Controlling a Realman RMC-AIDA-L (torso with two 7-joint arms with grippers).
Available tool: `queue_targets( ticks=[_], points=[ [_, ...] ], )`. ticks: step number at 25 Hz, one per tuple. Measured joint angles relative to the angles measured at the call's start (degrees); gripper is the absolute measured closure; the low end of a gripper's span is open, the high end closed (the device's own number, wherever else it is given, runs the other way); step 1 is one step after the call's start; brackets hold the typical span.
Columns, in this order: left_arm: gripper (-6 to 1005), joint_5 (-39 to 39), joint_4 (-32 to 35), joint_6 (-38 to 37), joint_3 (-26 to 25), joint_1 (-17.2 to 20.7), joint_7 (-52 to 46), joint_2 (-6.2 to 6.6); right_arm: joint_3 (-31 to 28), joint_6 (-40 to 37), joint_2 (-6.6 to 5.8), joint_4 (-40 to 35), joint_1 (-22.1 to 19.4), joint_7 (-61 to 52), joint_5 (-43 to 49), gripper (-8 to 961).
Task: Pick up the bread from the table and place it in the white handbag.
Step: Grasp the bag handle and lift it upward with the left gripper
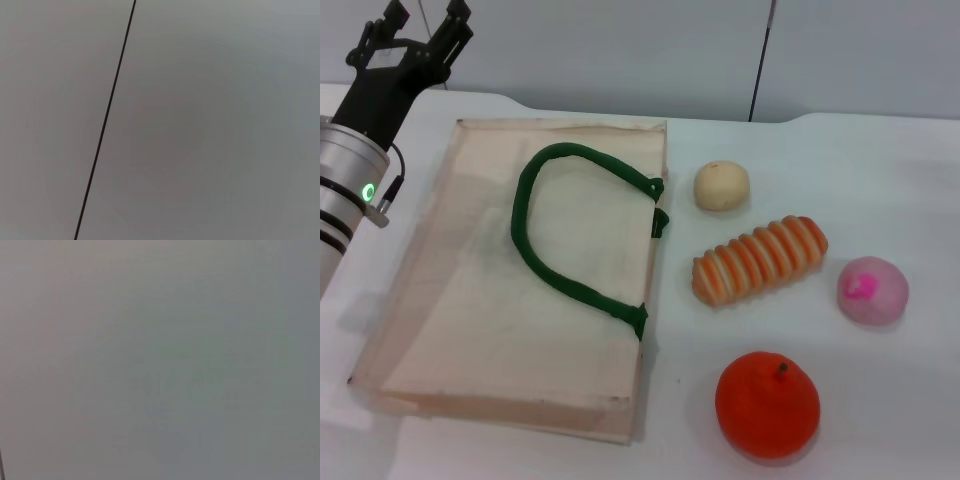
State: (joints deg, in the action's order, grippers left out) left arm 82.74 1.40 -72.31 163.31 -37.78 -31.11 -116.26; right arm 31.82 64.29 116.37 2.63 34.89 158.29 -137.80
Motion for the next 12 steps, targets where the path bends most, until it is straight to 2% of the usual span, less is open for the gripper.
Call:
queue_targets(
  ticks=[12],
  points=[
    [121,0.0,0.0,0.6,0.0,-0.2,-0.1,0.02,0.0,0.1,0.0,0.0,0.0,0.0,0.0,59]
  ],
)
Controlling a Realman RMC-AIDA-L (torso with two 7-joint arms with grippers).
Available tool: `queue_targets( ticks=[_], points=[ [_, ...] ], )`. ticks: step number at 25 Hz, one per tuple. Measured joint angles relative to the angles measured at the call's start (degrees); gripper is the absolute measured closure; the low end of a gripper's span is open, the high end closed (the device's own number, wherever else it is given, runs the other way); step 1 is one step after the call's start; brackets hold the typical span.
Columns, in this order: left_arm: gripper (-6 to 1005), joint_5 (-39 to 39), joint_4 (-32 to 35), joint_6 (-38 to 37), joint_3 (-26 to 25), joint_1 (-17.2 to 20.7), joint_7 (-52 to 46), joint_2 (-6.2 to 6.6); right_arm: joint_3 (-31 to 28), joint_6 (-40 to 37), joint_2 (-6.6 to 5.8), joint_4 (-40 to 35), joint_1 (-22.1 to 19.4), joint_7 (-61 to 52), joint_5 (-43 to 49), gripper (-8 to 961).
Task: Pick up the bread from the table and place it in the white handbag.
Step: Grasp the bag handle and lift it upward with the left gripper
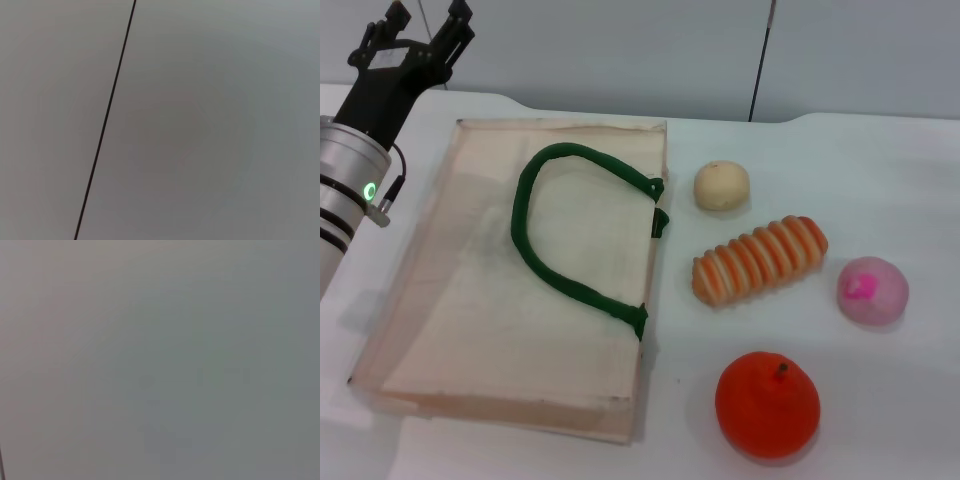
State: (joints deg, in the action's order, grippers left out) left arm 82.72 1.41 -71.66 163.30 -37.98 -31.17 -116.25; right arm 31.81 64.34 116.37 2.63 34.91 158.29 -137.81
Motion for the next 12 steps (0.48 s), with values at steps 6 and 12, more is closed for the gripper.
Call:
queue_targets(
  ticks=[6,12],
  points=[
    [121,-1.7,0.0,0.6,0.6,-0.3,-1.4,0.2,0.0,0.0,0.0,0.0,0.0,0.0,0.0,60],
    [121,-9.2,-4.7,5.8,0.6,-2.4,-14.5,0.92,0.0,-0.1,-0.03,0.0,-0.4,0.0,0.0,60]
  ],
)
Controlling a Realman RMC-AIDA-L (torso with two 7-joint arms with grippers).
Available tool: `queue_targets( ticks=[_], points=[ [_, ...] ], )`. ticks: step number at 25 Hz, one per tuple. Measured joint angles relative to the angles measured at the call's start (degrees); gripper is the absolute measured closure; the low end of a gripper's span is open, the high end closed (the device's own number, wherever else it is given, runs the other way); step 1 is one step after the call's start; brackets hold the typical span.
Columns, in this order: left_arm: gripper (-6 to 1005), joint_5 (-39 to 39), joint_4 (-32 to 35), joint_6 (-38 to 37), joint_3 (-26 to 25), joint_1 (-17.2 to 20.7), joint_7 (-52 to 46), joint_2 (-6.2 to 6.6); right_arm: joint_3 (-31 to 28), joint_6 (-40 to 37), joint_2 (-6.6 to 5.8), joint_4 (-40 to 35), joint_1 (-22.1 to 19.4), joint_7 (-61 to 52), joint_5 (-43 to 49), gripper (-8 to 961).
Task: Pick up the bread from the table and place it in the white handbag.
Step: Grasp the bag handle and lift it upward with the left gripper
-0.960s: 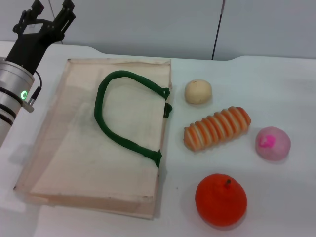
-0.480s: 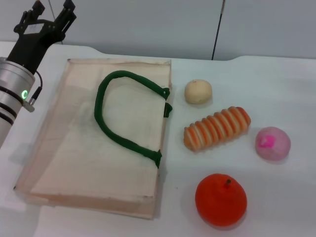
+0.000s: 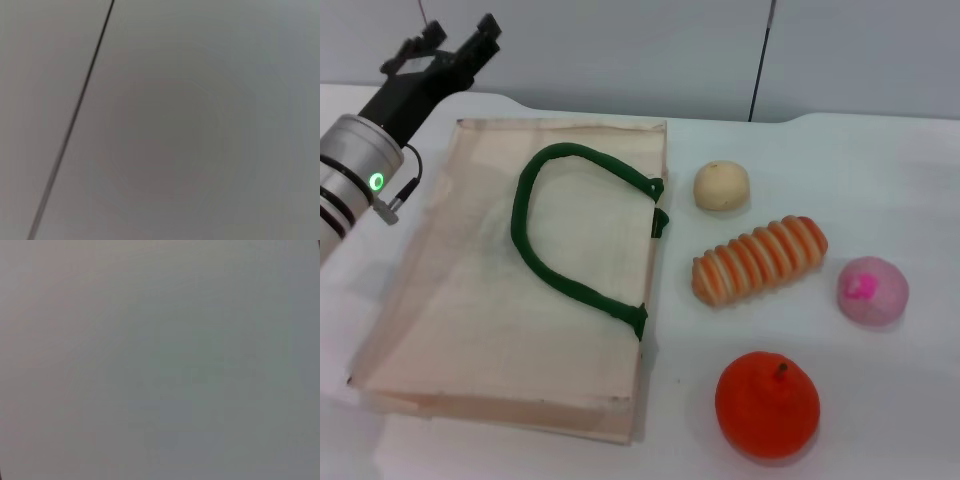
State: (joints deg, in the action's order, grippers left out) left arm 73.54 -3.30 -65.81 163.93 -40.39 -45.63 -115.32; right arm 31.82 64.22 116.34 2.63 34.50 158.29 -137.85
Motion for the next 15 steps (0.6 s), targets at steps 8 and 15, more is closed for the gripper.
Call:
queue_targets(
  ticks=[8,15],
  points=[
    [120,-23.5,-16.7,-4.8,0.1,-4.4,-34.0,2.89,0.0,-0.3,-0.05,0.0,-0.1,0.0,-0.7,60],
    [120,-42.8,-29.0,-14.6,0.1,-8.5,-50.5,5.78,0.0,-0.3,-0.16,-0.1,-0.2,0.0,-0.8,60]
  ],
)
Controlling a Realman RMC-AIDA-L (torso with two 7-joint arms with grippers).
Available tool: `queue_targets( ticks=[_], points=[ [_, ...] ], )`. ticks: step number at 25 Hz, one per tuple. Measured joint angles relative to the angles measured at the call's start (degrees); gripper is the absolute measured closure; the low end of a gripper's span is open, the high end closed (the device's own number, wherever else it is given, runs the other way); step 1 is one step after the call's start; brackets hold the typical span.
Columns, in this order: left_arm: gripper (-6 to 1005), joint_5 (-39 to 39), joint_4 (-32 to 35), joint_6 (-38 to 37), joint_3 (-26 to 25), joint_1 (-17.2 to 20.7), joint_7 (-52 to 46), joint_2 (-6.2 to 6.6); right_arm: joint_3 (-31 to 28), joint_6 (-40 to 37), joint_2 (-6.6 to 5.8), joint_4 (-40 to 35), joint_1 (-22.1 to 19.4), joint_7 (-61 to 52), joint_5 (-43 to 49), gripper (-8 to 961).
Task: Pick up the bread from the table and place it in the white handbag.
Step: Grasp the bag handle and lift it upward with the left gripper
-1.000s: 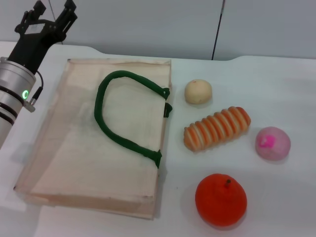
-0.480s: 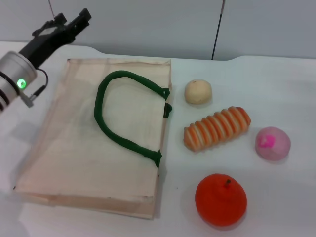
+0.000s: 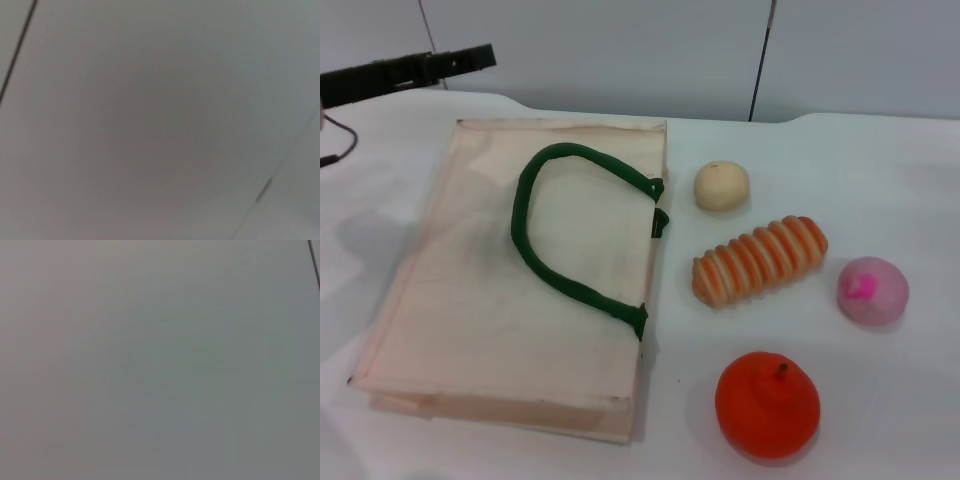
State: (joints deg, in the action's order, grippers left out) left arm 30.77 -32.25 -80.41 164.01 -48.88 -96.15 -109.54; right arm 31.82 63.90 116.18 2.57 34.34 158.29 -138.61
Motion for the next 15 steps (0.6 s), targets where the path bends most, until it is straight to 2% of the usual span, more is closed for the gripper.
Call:
queue_targets(
  ticks=[3,9,15],
  points=[
    [120,-5.7,-3.6,-2.1,0.0,-1.4,-2.6,0.16,0.0,0.0,0.0,0.0,-0.1,0.0,0.0,60],
    [119,-17.1,-3.8,-1.7,0.1,-5.4,-4.0,0.29,0.0,0.0,0.0,-0.4,-0.1,0.0,0.0,60],
    [116,-23.7,-3.1,2.7,0.1,-9.2,-4.1,-1.46,0.0,0.0,0.01,-0.5,0.1,0.0,0.0,61]
  ],
)
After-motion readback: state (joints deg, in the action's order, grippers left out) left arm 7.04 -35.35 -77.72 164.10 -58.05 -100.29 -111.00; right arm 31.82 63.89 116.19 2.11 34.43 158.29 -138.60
